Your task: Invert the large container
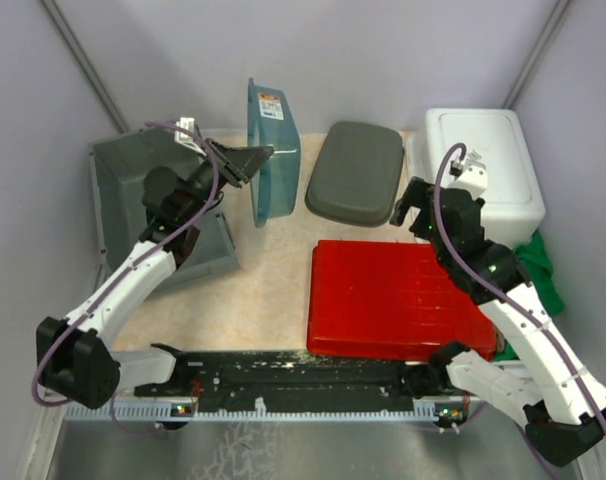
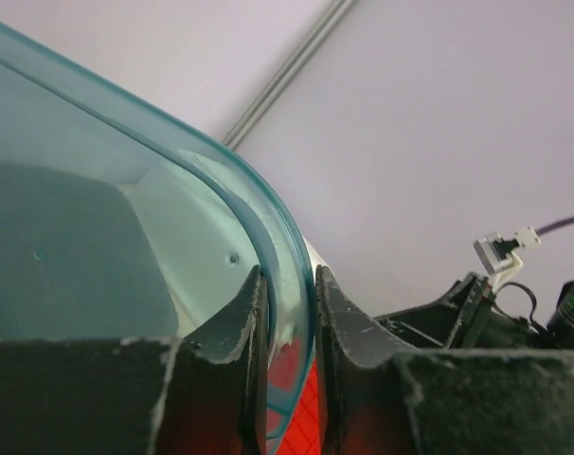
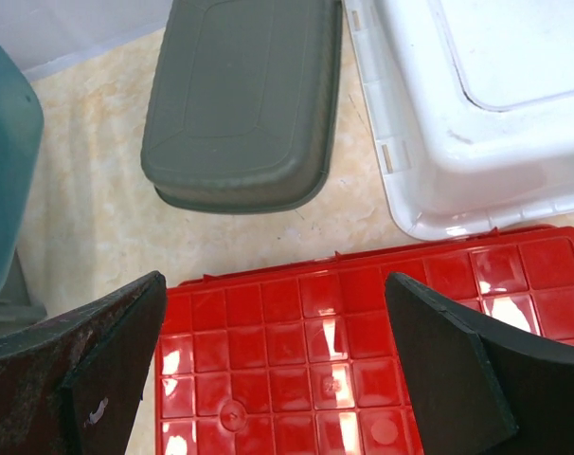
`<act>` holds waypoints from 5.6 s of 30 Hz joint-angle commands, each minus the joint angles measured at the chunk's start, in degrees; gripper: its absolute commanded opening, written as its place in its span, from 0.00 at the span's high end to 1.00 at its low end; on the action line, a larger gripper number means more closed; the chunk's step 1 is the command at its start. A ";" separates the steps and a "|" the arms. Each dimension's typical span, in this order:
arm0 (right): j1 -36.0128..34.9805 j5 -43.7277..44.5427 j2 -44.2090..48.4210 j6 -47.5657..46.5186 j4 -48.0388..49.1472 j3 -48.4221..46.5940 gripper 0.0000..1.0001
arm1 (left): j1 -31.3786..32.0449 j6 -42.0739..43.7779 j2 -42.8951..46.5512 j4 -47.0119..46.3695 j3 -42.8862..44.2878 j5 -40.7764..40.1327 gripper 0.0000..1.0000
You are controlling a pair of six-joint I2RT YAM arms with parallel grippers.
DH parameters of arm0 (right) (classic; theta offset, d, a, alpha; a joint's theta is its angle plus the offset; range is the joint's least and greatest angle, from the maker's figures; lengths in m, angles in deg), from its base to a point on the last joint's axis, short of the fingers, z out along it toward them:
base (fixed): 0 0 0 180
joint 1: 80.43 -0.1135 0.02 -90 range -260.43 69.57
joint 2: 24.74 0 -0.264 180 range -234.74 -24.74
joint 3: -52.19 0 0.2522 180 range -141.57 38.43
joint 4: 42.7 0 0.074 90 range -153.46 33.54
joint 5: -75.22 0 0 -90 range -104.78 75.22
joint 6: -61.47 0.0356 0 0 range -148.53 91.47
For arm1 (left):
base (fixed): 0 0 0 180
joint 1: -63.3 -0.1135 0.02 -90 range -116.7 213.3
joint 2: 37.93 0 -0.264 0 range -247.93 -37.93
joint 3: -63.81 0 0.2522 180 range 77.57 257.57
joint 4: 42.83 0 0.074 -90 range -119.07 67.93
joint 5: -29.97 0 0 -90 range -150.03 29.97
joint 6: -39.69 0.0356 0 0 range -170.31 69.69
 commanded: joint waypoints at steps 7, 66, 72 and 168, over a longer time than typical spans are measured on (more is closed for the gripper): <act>0.22 0.77 2.13 0.50 -1.05 1.14 0.02 | -0.08 -11.65 -8.84 -31.70 -8.61 -2.66 1.00; 0.16 -3.17 -0.98 0.16 2.93 5.62 0.02 | 21.40 23.97 -21.05 42.27 19.68 -40.55 0.01; 0.21 -2.43 0.36 0.45 1.22 5.54 0.01 | 25.79 20.07 -31.17 52.09 29.45 -49.48 0.01; 0.23 -2.87 0.34 1.37 1.36 6.17 0.02 | -14.13 -0.35 -10.43 39.67 2.77 -0.31 0.11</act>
